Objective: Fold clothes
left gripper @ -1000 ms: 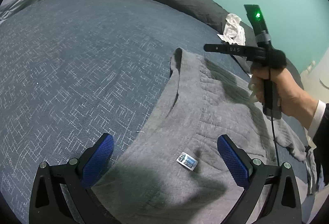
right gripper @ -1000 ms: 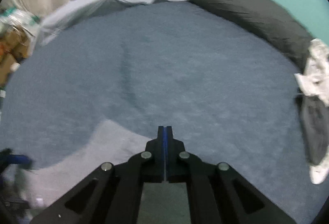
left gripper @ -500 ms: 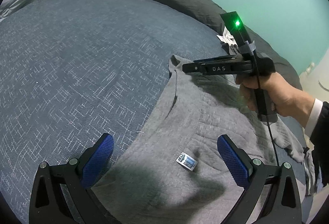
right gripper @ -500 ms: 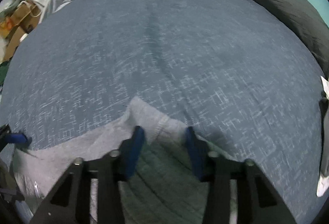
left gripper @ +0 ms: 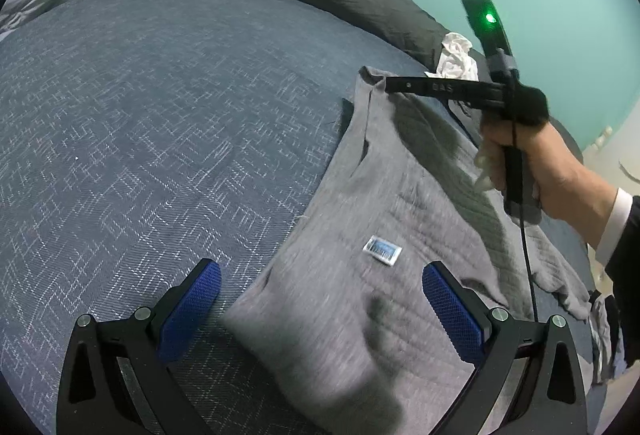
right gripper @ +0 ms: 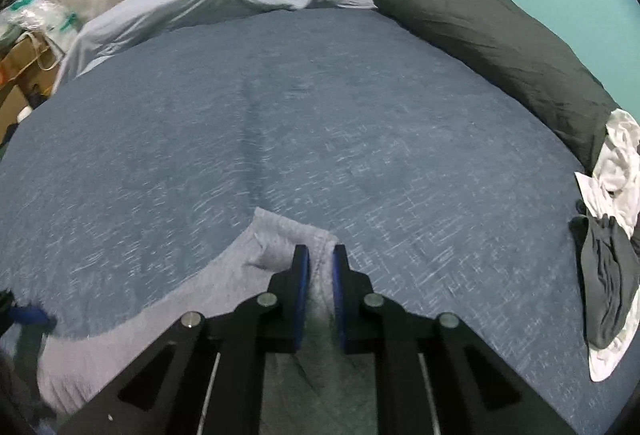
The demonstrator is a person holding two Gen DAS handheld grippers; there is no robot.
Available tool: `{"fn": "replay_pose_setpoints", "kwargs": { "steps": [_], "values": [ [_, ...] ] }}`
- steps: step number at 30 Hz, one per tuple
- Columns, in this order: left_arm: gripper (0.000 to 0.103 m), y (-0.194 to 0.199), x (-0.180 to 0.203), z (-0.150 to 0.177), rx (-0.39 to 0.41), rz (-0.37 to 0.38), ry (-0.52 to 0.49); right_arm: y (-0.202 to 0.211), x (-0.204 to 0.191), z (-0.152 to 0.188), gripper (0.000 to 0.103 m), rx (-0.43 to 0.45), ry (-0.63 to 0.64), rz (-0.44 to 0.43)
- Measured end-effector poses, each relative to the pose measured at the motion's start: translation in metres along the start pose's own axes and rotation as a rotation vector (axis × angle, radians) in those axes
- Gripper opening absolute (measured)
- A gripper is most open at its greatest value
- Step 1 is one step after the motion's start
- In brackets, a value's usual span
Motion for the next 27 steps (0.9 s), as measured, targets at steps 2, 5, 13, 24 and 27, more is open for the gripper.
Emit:
{"fn": "replay_pose_setpoints", "kwargs": {
  "steps": [2,5,13,24,27],
  "values": [
    [0.103,-0.001,-0.001,0.0,-0.001,-0.003,0.003,-0.002,-0.002,0.004,0.011,-0.015,-0.01,0.014],
    [0.103,-0.001,-0.003,0.0,-0.004,-0.007,0.007,-0.025,-0.005,0.013,0.015,-0.066,-0.06,0.005],
    [0.103,-0.004,-0.007,-0.001,-0.008,-0.018,0.017,0.033,0.038,0.015,0.031,0.064,-0.261,0.061],
    [0.103,-0.001,0.015,0.004,0.005,-0.014,-0.028,0.156,0.094,0.119,0.045,0.113,-0.55,0.103],
    [0.103,0.001,0.028,0.009,0.004,-0.004,-0.055,0.177,0.105,0.161,0.045,0.103,-0.609,0.135]
  ]
}}
Point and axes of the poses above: each gripper's, at about its wrist camera, not at the fingertips, and y roughly against the way its jaws point, x to its right, z to its underside, the point moved 3 cm from there along -y, roughly the way its jaws point, and after that the axes turned 5 degrees about x, right-handed, at the moved point
